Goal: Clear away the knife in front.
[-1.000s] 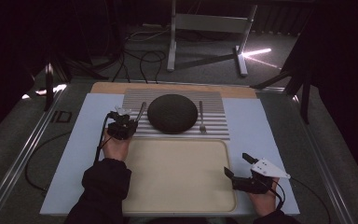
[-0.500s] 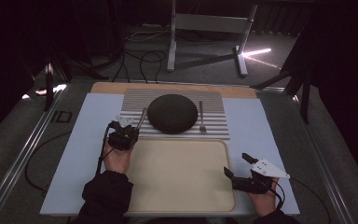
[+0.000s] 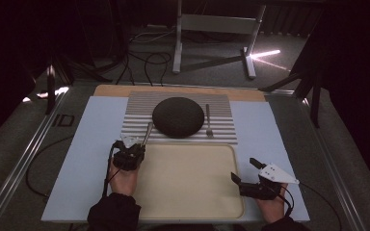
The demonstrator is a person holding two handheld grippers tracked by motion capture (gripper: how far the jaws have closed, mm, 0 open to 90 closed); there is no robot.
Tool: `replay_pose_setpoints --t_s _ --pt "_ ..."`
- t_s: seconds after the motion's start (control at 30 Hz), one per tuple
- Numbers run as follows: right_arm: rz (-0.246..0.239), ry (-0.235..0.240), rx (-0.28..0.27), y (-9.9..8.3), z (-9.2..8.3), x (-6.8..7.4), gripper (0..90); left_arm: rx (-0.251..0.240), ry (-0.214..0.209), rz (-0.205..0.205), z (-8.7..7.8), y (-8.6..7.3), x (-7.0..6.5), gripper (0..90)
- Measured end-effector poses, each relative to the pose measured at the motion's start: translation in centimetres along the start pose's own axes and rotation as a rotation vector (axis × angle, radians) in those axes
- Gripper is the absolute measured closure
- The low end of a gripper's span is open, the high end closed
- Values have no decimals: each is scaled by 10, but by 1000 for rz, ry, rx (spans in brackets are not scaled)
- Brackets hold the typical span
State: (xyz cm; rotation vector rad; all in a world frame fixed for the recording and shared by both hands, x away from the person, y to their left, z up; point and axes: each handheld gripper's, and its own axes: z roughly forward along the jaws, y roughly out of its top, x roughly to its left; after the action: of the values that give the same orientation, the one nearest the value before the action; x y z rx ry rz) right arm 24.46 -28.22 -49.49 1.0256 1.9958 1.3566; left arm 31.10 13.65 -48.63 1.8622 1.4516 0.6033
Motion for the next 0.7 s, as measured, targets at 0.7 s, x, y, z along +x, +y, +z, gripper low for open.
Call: replay_pose_setpoints --t_s 0.7 --pt "4 -1 -1 0 0 -1 93 18 16 -35 -18 -36 -13 808"
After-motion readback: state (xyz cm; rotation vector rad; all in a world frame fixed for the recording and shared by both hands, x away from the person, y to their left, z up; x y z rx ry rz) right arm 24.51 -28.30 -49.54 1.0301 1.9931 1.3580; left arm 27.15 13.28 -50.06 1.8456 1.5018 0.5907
